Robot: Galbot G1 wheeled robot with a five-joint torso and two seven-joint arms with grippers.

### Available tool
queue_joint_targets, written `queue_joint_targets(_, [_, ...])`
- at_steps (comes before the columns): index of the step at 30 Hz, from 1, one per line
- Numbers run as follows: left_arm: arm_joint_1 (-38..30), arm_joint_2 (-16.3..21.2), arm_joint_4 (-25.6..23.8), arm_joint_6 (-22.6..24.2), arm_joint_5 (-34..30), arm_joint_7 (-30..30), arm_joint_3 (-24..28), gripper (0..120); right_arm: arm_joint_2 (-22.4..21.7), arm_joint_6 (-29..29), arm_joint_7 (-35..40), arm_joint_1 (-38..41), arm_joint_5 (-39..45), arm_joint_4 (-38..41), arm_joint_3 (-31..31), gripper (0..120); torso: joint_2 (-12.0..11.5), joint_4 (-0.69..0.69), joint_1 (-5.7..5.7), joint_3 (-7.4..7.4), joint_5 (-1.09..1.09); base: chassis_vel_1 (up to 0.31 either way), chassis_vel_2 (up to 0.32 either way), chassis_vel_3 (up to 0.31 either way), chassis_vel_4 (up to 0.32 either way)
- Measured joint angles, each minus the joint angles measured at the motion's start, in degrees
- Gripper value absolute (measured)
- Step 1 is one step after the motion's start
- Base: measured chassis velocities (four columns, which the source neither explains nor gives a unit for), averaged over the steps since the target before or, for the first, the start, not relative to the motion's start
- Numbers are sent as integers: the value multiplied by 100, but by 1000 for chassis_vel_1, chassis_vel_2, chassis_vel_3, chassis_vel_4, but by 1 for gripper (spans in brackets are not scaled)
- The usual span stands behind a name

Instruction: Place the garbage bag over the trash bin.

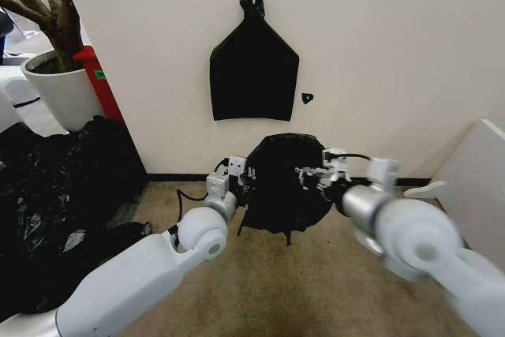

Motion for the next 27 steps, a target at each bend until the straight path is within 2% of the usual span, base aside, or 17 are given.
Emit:
queue_joint_targets(1, [33,95,117,-270,289,327,-11,0,-184,9,-294,-204,59,17,529,28,0,0,0,0,-2,0,0,0,0])
queue_joint_targets(3, [73,173,187,-478,491,537,-32,0,-317,9,-488,-264,176,-39,828,33,0,-2,0,0,-3,0,0,0,0])
queue_joint_targets(4, [112,258,236,-668,636,724,-66,0,-432,10,-669,-267,341,-154,1020,41,0,-1,0,0,-2,0,0,0,0])
queue_joint_targets(6, [135,324,270,-831,727,868,-88,0,-537,8,-854,-265,510,-285,1154,44,0,1,0,0,-1,0,0,0,0])
queue_joint_targets(8, [160,446,407,-1306,902,1315,-145,0,-845,-75,-1700,-279,825,-849,1432,53,0,4,0,1,-4,0,0,0,0])
queue_joint_targets(9, [164,559,488,-1651,1019,1776,-209,0,-1166,-258,-2745,-261,1124,-1582,1558,59,0,4,0,2,0,0,0,0,0])
queue_joint_targets(12, [148,687,576,-2053,1280,2275,-271,0,-1547,-407,-3695,-171,1225,-2243,1403,71,0,0,0,2,-4,0,0,0,0])
queue_joint_targets(14, [145,710,579,-2095,1339,2330,-277,0,-1579,-407,-3804,-165,1186,-2280,1358,74,0,0,0,2,-4,0,0,0,0])
queue_joint_targets(19, [147,796,572,-2258,1634,2408,-302,0,-1518,-452,-4060,-133,960,-2079,1054,97,0,2,0,2,-2,0,0,0,0])
queue_joint_targets(27, [111,796,470,-2358,1852,2454,-286,0,-1418,-470,-3929,-89,696,-2058,822,100,0,1,0,2,-3,0,0,0,0])
